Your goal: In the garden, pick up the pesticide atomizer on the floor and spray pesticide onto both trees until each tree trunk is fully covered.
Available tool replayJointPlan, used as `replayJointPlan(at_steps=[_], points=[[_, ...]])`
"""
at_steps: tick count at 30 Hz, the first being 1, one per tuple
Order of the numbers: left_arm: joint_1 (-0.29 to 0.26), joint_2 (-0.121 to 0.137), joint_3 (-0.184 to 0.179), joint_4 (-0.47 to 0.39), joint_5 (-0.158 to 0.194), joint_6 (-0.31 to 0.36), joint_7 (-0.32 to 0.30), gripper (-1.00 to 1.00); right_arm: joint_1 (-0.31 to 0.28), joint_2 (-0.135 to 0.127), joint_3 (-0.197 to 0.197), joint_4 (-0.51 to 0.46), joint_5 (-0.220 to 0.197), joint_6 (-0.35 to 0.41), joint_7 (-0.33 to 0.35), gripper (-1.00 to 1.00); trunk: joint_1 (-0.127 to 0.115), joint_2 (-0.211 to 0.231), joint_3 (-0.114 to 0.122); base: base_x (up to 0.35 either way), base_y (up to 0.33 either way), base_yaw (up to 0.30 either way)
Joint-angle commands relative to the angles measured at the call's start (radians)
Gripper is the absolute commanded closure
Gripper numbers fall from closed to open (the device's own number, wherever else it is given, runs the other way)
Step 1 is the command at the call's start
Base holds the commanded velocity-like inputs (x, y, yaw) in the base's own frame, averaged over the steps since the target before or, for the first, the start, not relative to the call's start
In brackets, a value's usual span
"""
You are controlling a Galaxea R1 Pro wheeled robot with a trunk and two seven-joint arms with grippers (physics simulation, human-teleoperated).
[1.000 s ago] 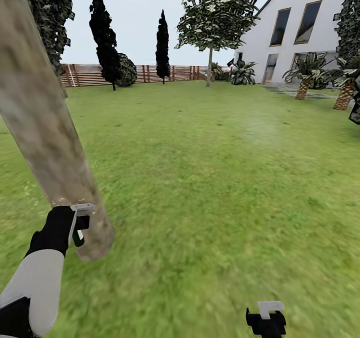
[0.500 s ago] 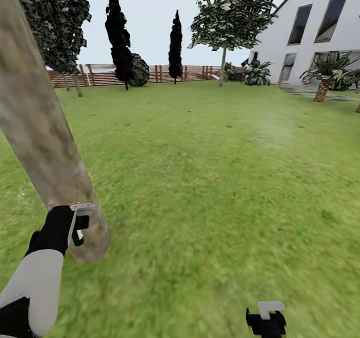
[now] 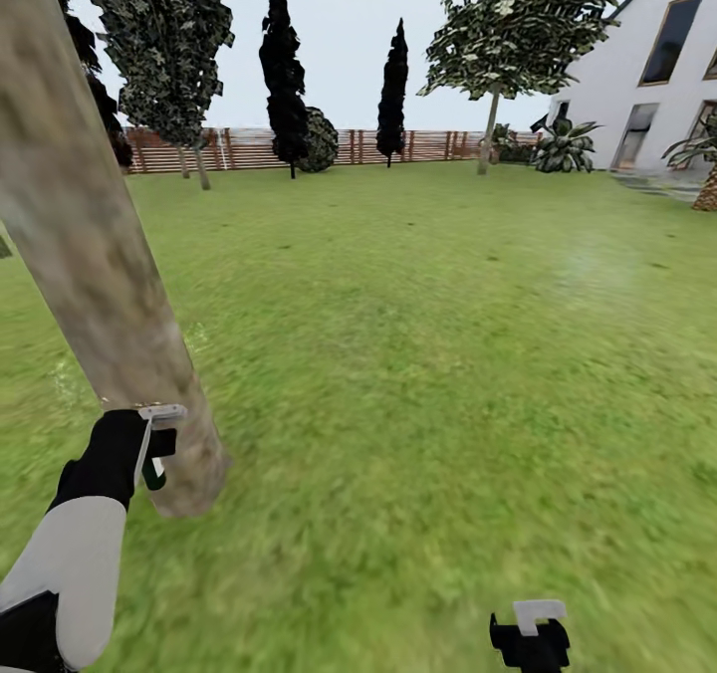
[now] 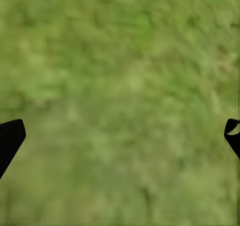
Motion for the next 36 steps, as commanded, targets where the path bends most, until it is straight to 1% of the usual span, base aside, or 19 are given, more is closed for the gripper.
replayJointPlan(at_steps=[1, 8, 10, 20, 23, 29, 31, 33, 36], points=[[-0.001, -0.001, 0.003, -0.001, -0.011, 0.003, -0.011, 1.00, -0.001, 0.000, -0.007, 0.002, 0.010, -0.004, -0.003, -1.00, 0.000, 0.000, -0.001, 0.167, -0.263, 0.020], [-0.001, -0.002, 0.003, -0.001, -0.010, 0.003, -0.010, 1.00, -0.001, 0.000, -0.007, 0.001, 0.010, -0.004, -0.003, -1.00, 0.000, 0.000, -0.001, 0.174, -0.263, 0.003], [-0.001, -0.002, 0.003, -0.001, -0.010, 0.003, -0.010, 1.00, -0.001, 0.000, -0.007, 0.001, 0.010, -0.004, -0.003, -1.00, 0.000, 0.000, -0.001, 0.177, -0.263, 0.144], [-0.003, 0.003, 0.004, -0.004, -0.011, 0.003, -0.010, 1.00, -0.001, 0.000, -0.007, 0.003, 0.012, -0.004, -0.003, -1.00, 0.000, 0.000, -0.001, 0.177, -0.263, 0.269], [-0.003, 0.004, 0.008, -0.027, -0.011, 0.004, -0.011, 1.00, -0.001, 0.000, -0.007, 0.003, 0.012, -0.004, -0.003, -1.00, 0.000, 0.000, -0.001, 0.177, -0.263, 0.277], [0.004, 0.004, 0.010, -0.031, -0.012, 0.000, -0.010, 1.00, -0.001, 0.000, -0.007, 0.003, 0.012, -0.004, -0.003, -1.00, 0.000, 0.000, -0.001, 0.177, -0.263, 0.277], [0.028, 0.011, 0.011, -0.030, -0.012, -0.005, -0.010, 1.00, 0.000, 0.000, -0.007, 0.003, 0.012, -0.004, -0.003, -1.00, 0.000, 0.000, -0.001, 0.177, -0.263, 0.277], [0.068, 0.014, 0.006, -0.023, -0.011, -0.012, -0.010, 1.00, -0.001, 0.000, -0.007, 0.003, 0.012, -0.004, -0.003, -1.00, 0.000, 0.000, -0.001, 0.177, -0.262, 0.277], [0.080, 0.012, 0.010, -0.011, -0.007, -0.071, -0.009, 1.00, -0.001, 0.000, -0.006, 0.003, 0.012, -0.004, -0.003, -1.00, 0.000, 0.000, -0.001, 0.172, -0.207, 0.277]])
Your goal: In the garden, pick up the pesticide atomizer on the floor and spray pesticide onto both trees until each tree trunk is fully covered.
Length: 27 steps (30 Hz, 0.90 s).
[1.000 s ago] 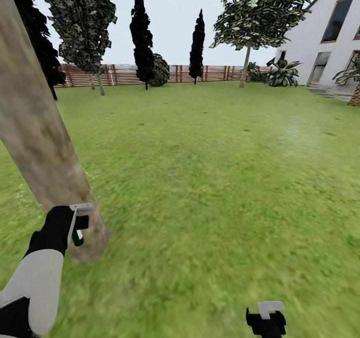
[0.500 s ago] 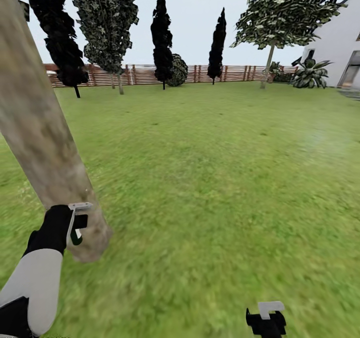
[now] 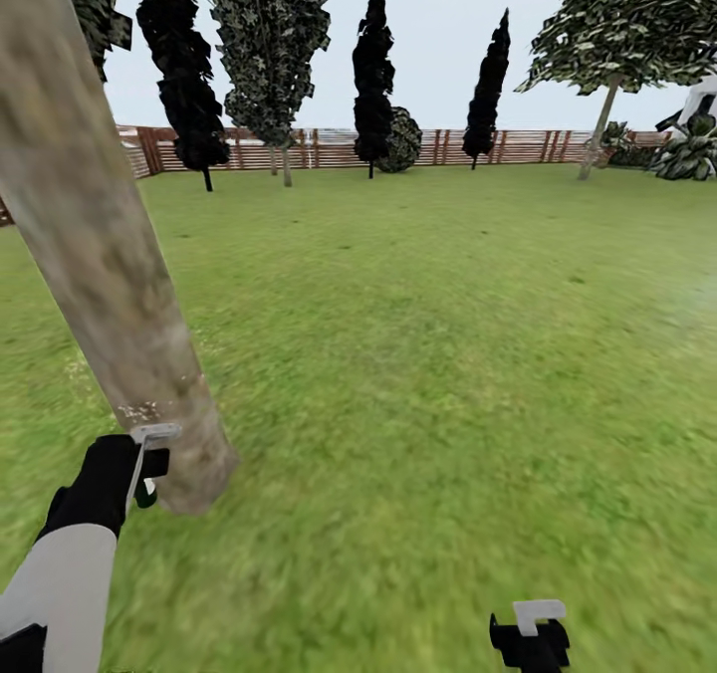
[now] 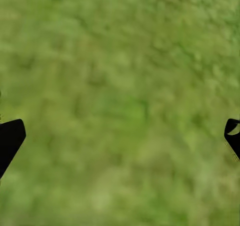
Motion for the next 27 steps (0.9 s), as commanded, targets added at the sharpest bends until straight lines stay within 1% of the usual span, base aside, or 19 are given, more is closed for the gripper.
replayJointPlan(at_steps=[1, 2, 3, 7, 8, 10, 12, 15, 21, 25, 27], points=[[0.008, -0.001, 0.003, 0.008, -0.011, -0.018, -0.010, 1.00, -0.001, 0.000, -0.007, 0.002, 0.011, -0.004, -0.004, -1.00, 0.000, 0.000, -0.001, 0.096, -0.079, 0.277], [0.017, -0.001, 0.005, 0.017, -0.009, -0.040, -0.010, 1.00, -0.001, 0.000, -0.007, 0.002, 0.011, -0.004, -0.004, -1.00, 0.000, 0.000, -0.001, 0.020, -0.017, 0.277], [0.019, -0.001, 0.005, 0.018, -0.007, -0.046, -0.011, 1.00, -0.001, 0.000, -0.007, 0.002, 0.011, -0.005, -0.004, -1.00, 0.000, 0.000, -0.001, 0.007, -0.005, 0.277], [0.020, -0.006, 0.005, 0.021, -0.003, -0.049, -0.013, 1.00, -0.001, 0.000, -0.007, 0.002, 0.011, -0.004, -0.004, -1.00, 0.000, 0.000, -0.001, 0.002, -0.002, 0.277], [0.020, -0.007, 0.006, 0.036, -0.003, -0.056, -0.013, 1.00, -0.001, 0.000, -0.007, 0.002, 0.011, -0.004, -0.004, -1.00, 0.000, 0.000, -0.001, 0.000, 0.000, 0.277], [0.020, -0.006, 0.006, 0.092, -0.003, -0.119, -0.011, 1.00, -0.001, 0.000, -0.007, 0.002, 0.011, -0.004, -0.004, -1.00, 0.000, 0.000, -0.001, 0.000, 0.000, 0.180], [0.020, -0.006, 0.009, 0.112, -0.003, -0.154, -0.011, 1.00, -0.001, 0.000, -0.008, 0.002, 0.011, -0.004, -0.004, -1.00, 0.000, 0.000, -0.001, 0.003, 0.000, 0.045], [0.020, -0.011, 0.008, 0.120, -0.003, -0.161, -0.012, 1.00, -0.001, 0.000, -0.008, 0.002, 0.011, -0.004, -0.004, -1.00, 0.000, 0.000, -0.001, 0.117, -0.135, 0.008], [0.020, -0.010, 0.010, 0.125, -0.001, -0.162, -0.012, 1.00, 0.000, 0.000, -0.009, 0.002, 0.011, -0.004, -0.002, -1.00, 0.000, 0.000, -0.001, 0.170, -0.221, 0.000], [0.019, -0.007, 0.010, 0.111, 0.008, -0.161, -0.012, 1.00, 0.000, 0.000, -0.009, 0.002, 0.011, -0.004, -0.002, -1.00, 0.000, 0.000, -0.001, 0.227, -0.147, 0.000], [0.011, 0.003, 0.009, 0.109, 0.016, -0.161, -0.012, 1.00, -0.001, 0.000, -0.008, 0.002, 0.011, -0.004, -0.003, -1.00, 0.000, 0.000, -0.001, 0.053, -0.026, 0.077]])
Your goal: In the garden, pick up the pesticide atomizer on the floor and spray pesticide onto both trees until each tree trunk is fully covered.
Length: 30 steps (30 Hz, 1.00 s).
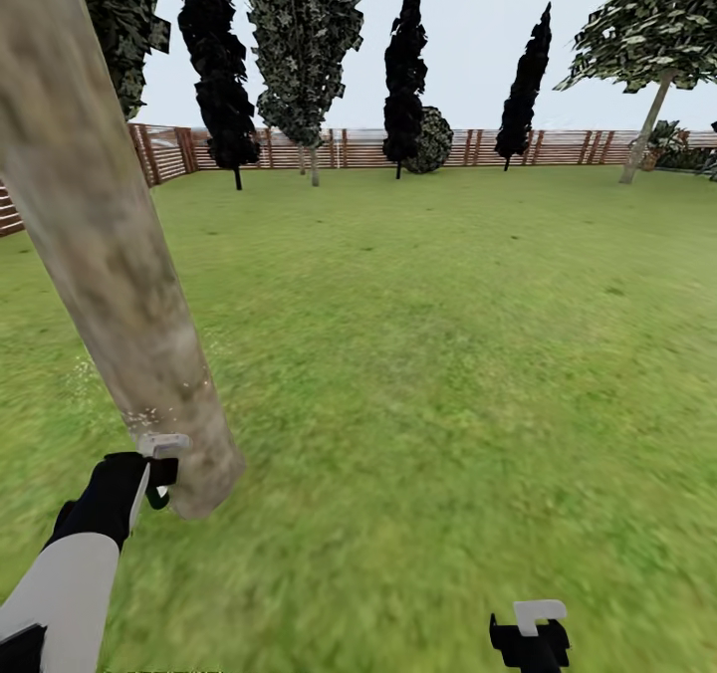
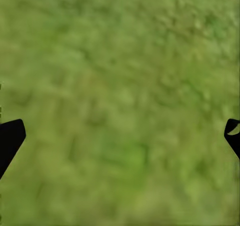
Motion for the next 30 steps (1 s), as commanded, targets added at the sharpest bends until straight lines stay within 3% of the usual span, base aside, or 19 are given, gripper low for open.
replayJointPlan(at_steps=[1, 6, 10, 16, 20, 25, 30], points=[[-0.007, 0.002, 0.004, -0.002, -0.007, 0.004, -0.010, 1.00, -0.001, 0.000, -0.007, 0.002, 0.011, -0.004, -0.004, -1.00, 0.000, 0.000, -0.001, 0.009, -0.004, 0.224], [-0.055, 0.003, 0.003, -0.030, -0.005, 0.062, -0.011, 1.00, -0.001, 0.000, -0.008, 0.002, 0.011, -0.004, -0.004, -1.00, 0.000, 0.000, -0.001, 0.002, -0.001, 0.268], [-0.086, 0.001, 0.001, -0.030, -0.005, 0.069, -0.010, 1.00, -0.001, 0.000, -0.008, 0.002, 0.011, -0.004, -0.004, -1.00, 0.000, 0.000, -0.001, 0.000, 0.000, 0.276], [-0.079, -0.005, -0.008, -0.030, -0.008, 0.069, -0.010, 1.00, -0.001, 0.000, -0.008, 0.000, 0.010, -0.004, -0.004, -1.00, 0.000, 0.000, -0.001, 0.167, -0.110, 0.045], [-0.063, -0.005, -0.012, -0.041, -0.011, 0.080, -0.016, 1.00, 0.008, 0.022, -0.006, 0.004, 0.011, -0.004, -0.005, -1.00, 0.000, 0.000, -0.001, 0.000, 0.000, 0.000], [-0.068, -0.008, -0.012, -0.019, -0.011, 0.060, -0.019, 1.00, 0.008, 0.023, -0.006, 0.003, 0.009, -0.004, -0.006, -1.00, 0.000, 0.000, -0.001, -0.237, 0.000, 0.000], [-0.076, -0.007, -0.041, -0.022, -0.010, 0.073, -0.021, 1.00, 0.008, 0.022, -0.006, 0.002, 0.010, -0.004, -0.006, -1.00, 0.000, 0.000, -0.001, -0.341, 0.000, 0.000]])
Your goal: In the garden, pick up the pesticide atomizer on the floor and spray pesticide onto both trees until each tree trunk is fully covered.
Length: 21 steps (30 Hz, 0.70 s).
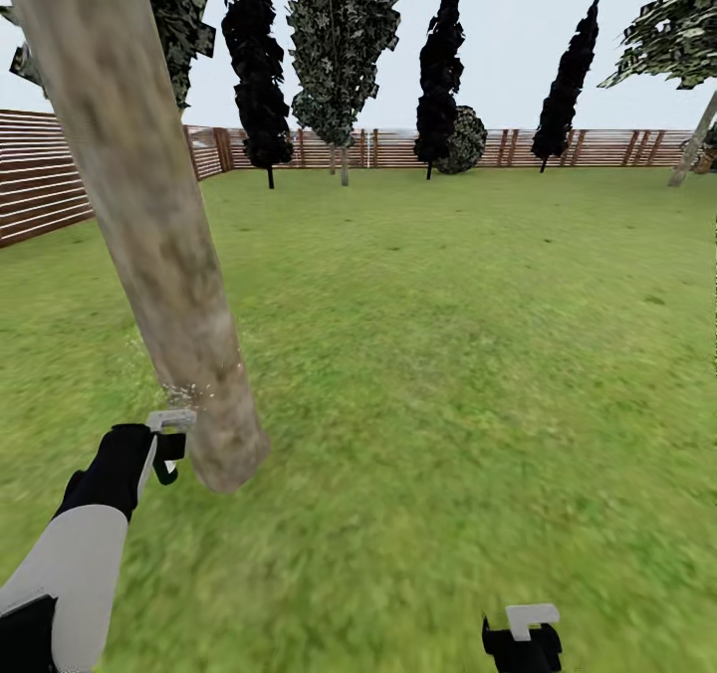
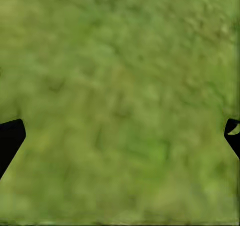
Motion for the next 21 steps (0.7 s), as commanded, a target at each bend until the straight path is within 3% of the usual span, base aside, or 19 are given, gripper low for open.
replayJointPlan(at_steps=[1, 4, 7, 11, 13, 15, 16, 19, 21], points=[[-0.004, -0.001, -0.001, -0.002, -0.012, 0.004, -0.010, 1.00, -0.001, 0.000, -0.008, 0.001, 0.010, -0.002, -0.004, -1.00, -0.001, 0.000, -0.001, -0.284, 0.000, 0.016], [-0.011, -0.008, -0.002, -0.003, -0.011, 0.007, -0.011, 1.00, -0.001, -0.001, -0.009, -0.001, 0.010, -0.002, -0.005, -1.00, -0.001, 0.000, -0.001, -0.085, 0.000, 0.171], [-0.077, -0.021, -0.008, 0.005, -0.011, 0.022, -0.010, 1.00, -0.001, -0.003, -0.009, -0.001, 0.009, -0.002, -0.006, -1.00, -0.001, 0.000, -0.001, -0.006, 0.000, 0.251], [-0.170, -0.021, -0.068, 0.007, -0.007, 0.082, -0.011, 1.00, -0.001, -0.006, -0.009, -0.002, 0.009, -0.002, -0.006, -1.00, -0.001, 0.000, -0.001, 0.000, 0.000, 0.049], [-0.189, 0.003, -0.076, 0.012, -0.013, 0.092, -0.095, 1.00, -0.001, -0.013, -0.009, -0.003, 0.010, -0.002, -0.006, -1.00, -0.001, 0.000, -0.001, 0.000, 0.000, 0.001], [-0.188, 0.065, -0.078, 0.012, -0.014, 0.092, -0.153, 1.00, -0.001, -0.015, -0.009, -0.003, 0.010, -0.002, -0.006, -1.00, -0.001, 0.000, -0.001, 0.000, 0.000, 0.000], [-0.186, 0.066, -0.083, 0.012, -0.014, 0.092, -0.157, 1.00, -0.001, -0.015, -0.009, -0.003, 0.010, -0.002, -0.006, -1.00, -0.001, 0.000, -0.001, 0.000, 0.000, 0.000], [-0.182, 0.041, -0.174, 0.013, -0.008, 0.095, -0.163, 1.00, -0.001, -0.015, -0.009, -0.002, 0.010, -0.002, -0.006, -1.00, -0.001, 0.000, -0.001, 0.000, 0.000, 0.000], [-0.186, 0.038, -0.191, 0.011, -0.005, 0.101, -0.165, 1.00, -0.001, -0.015, -0.009, -0.001, 0.010, -0.002, -0.006, -1.00, -0.001, 0.000, -0.001, 0.000, 0.000, 0.000]])
